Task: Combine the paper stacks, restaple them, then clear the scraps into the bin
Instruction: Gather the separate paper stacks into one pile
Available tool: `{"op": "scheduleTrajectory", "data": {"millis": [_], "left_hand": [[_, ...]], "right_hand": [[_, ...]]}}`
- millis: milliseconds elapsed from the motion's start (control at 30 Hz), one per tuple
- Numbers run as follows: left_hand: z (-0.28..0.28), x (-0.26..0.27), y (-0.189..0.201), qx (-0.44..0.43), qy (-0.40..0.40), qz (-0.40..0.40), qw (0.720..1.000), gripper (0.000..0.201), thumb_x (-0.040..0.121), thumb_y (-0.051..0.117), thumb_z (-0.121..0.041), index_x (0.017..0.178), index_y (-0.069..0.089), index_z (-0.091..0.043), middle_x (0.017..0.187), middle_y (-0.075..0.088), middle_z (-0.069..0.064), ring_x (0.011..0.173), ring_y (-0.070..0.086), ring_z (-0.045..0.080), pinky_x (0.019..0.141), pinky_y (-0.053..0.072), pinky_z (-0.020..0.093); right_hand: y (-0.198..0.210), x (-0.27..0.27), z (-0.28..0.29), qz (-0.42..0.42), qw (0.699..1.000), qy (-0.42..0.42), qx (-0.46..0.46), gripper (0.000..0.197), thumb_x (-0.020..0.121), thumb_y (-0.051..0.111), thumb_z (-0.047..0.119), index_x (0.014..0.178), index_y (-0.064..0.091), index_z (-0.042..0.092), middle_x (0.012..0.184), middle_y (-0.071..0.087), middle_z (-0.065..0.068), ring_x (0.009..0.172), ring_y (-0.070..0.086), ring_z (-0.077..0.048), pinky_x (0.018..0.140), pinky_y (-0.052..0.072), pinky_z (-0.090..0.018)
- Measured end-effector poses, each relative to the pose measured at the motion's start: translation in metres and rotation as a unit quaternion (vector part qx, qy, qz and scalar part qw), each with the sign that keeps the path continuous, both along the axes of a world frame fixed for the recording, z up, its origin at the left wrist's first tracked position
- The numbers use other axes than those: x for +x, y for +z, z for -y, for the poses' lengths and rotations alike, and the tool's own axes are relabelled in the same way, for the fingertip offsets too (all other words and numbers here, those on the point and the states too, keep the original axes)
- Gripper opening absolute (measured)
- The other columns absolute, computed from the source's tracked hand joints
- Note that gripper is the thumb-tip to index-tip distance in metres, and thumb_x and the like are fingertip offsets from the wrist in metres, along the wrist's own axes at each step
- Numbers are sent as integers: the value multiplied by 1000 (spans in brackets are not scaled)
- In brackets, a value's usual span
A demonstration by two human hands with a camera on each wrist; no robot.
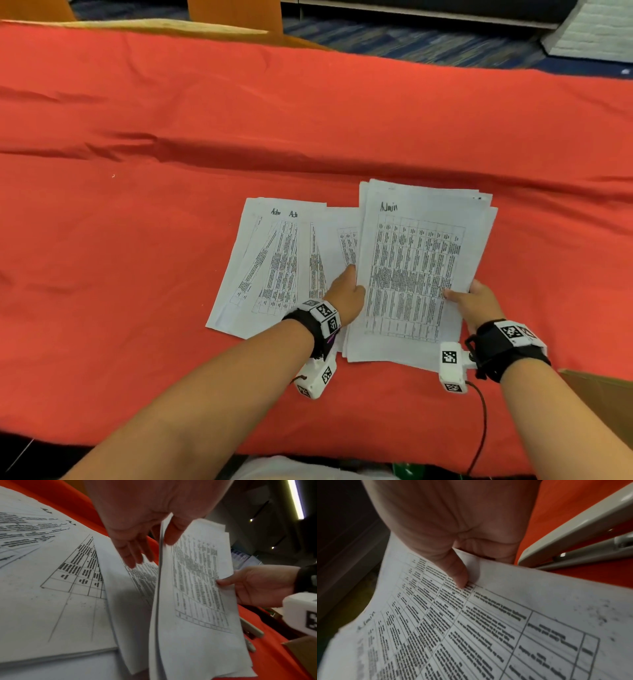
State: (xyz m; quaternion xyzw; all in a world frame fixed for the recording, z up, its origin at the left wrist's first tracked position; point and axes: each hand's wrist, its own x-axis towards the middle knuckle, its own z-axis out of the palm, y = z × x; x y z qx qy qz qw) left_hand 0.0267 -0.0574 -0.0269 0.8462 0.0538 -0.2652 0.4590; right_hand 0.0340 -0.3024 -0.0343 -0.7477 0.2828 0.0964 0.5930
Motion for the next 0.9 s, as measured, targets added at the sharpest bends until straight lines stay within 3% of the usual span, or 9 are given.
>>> {"op": "scheduleTrajectory", "data": {"millis": [67, 167, 233, 300, 467, 600, 733, 833, 900], "left_hand": [[0, 5, -10, 68, 26, 9, 997, 30, 91, 46, -14, 121, 49, -9, 133, 38, 13, 121, 40, 27, 104, 38, 39], [-3, 11, -16, 70, 131, -39, 988, 29, 87, 55, -22, 116, 55, -21, 147, 19, 8, 134, 27, 27, 106, 33, 35], [-6, 15, -20, 47, 172, -77, 981, 33, 85, 58, -27, 117, 54, -23, 143, 21, 10, 120, 43, 26, 97, 41, 32], [-6, 20, -26, 15, 212, -91, 973, 35, 83, 61, -26, 116, 56, -21, 134, 31, 13, 89, 55, 20, 79, 47, 26], [-3, 22, -34, -64, 222, -54, 972, 24, 87, 56, -4, 108, 54, -15, 85, 54, 2, 62, 50, 11, 52, 42, 20], [-3, 18, -32, -17, 191, -10, 981, 31, 84, 40, 5, 101, 56, -15, 90, 51, -1, 65, 48, 9, 53, 41, 21], [-21, 18, -32, 74, 179, 3, 981, 24, 85, 36, 1, 93, 49, -18, 101, 56, 9, 77, 53, 22, 60, 44, 27], [-35, 19, -32, 135, 194, 15, 972, 23, 88, 43, -6, 109, 40, -15, 91, 54, 9, 75, 53, 24, 59, 43, 30], [-38, 17, -35, 117, 225, 12, 967, 45, 88, 50, -9, 128, 29, -13, 99, 56, 13, 77, 56, 25, 62, 46, 32]], "right_hand": [[-2, -3, 12, -5, 1000, -23, -9, 39, 88, 57, -4, 125, 59, 7, 124, 64, -15, 110, 62, -33, 101, 45, -54], [5, -9, 25, -14, 999, -52, -10, 42, 90, 54, -7, 130, 55, 3, 124, 62, -15, 106, 61, -30, 96, 46, -42], [9, -14, 32, -18, 998, -66, -13, 42, 90, 54, -7, 131, 52, 1, 121, 61, -15, 103, 59, -28, 91, 45, -38], [9, -17, 38, -19, 997, -79, -13, 42, 90, 54, -7, 132, 51, 0, 121, 60, -16, 103, 57, -27, 90, 44, -37], [3, -20, 45, -25, 996, -84, -16, 44, 89, 56, -6, 132, 52, 1, 131, 58, -19, 108, 58, -29, 97, 45, -40], [4, -18, 43, -23, 996, -83, -11, 44, 89, 55, -7, 132, 52, 1, 130, 59, -17, 112, 59, -32, 95, 45, -40], [4, -15, 48, -31, 995, -97, 2, 42, 89, 54, -6, 130, 54, 5, 127, 61, -15, 109, 60, -31, 95, 46, -42], [3, -14, 50, -34, 995, -94, -9, 42, 89, 56, -4, 129, 55, 8, 127, 62, -13, 111, 59, -30, 101, 44, -46], [3, -13, 48, -37, 995, -90, -8, 42, 90, 55, -3, 130, 54, 7, 124, 62, -11, 110, 59, -30, 99, 45, -45]]}}
